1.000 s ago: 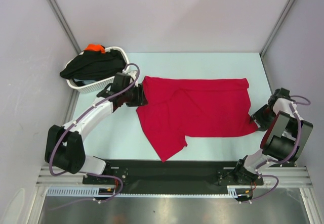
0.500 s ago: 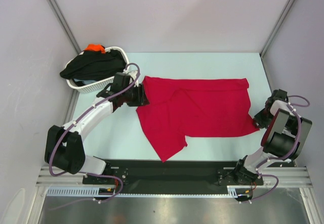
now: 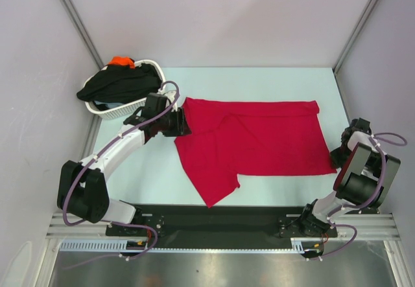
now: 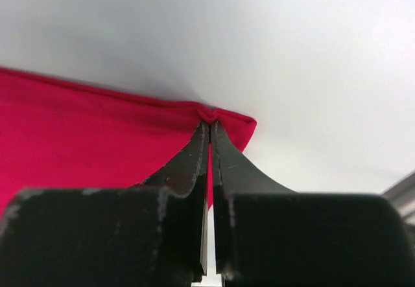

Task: Fold and stack the t-shirts
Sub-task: Fold the tshirt

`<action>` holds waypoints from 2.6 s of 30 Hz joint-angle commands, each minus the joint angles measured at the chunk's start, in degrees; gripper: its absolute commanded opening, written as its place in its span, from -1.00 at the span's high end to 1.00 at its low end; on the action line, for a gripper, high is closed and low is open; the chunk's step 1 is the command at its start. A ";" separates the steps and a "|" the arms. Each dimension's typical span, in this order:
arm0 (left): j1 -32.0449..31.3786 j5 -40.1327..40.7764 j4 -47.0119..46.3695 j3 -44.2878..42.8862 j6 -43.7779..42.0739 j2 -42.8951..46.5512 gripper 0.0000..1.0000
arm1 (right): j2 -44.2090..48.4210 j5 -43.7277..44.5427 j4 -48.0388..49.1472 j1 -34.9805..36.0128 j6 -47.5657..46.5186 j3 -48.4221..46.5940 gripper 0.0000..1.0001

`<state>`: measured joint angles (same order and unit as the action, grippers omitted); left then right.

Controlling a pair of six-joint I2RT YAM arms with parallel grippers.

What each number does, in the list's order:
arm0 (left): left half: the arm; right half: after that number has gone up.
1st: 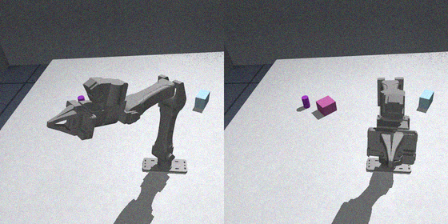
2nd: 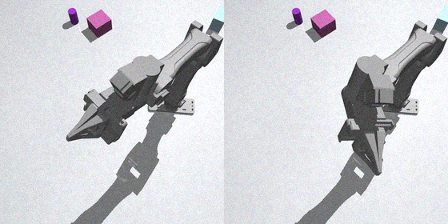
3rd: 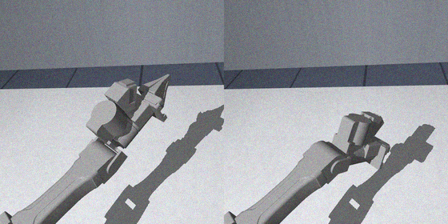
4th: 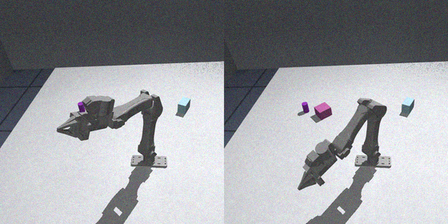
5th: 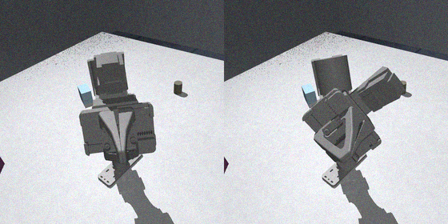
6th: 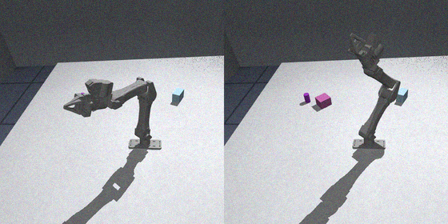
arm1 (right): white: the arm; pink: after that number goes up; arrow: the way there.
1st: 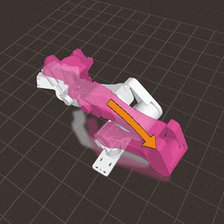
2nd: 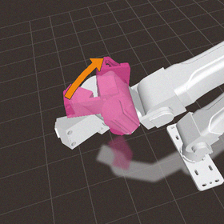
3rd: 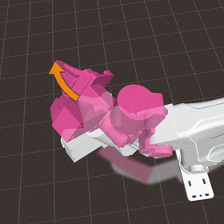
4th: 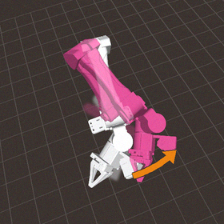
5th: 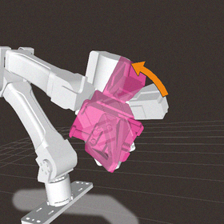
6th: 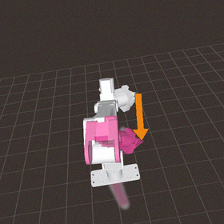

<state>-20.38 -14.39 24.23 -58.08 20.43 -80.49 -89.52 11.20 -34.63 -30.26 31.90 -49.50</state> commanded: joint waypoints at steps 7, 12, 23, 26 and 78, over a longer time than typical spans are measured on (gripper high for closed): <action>2.10 -0.72 -0.32 -2.03 -1.35 0.60 0.01 | 0.74 14.04 -12.57 -3.23 7.66 2.48 0.57; 2.19 -2.21 -0.76 -2.30 -1.62 -1.24 0.00 | 4.79 12.96 -10.11 0.81 0.89 -4.19 -0.21; 2.19 -13.73 -8.85 -8.08 1.89 -16.88 0.00 | -7.50 -5.65 8.09 17.25 -17.22 -28.80 -0.48; 1.93 -14.79 -10.95 -10.72 3.92 -21.54 0.03 | -11.46 -10.32 8.88 16.91 -18.10 -32.41 -0.26; 1.05 1.37 -12.45 -17.68 13.33 -26.58 0.99 | -24.91 -18.50 10.38 7.76 -12.91 -33.99 0.16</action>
<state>-18.98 -18.37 12.69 -73.56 34.61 -114.52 -111.55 -10.09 -24.08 -22.28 17.98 -80.07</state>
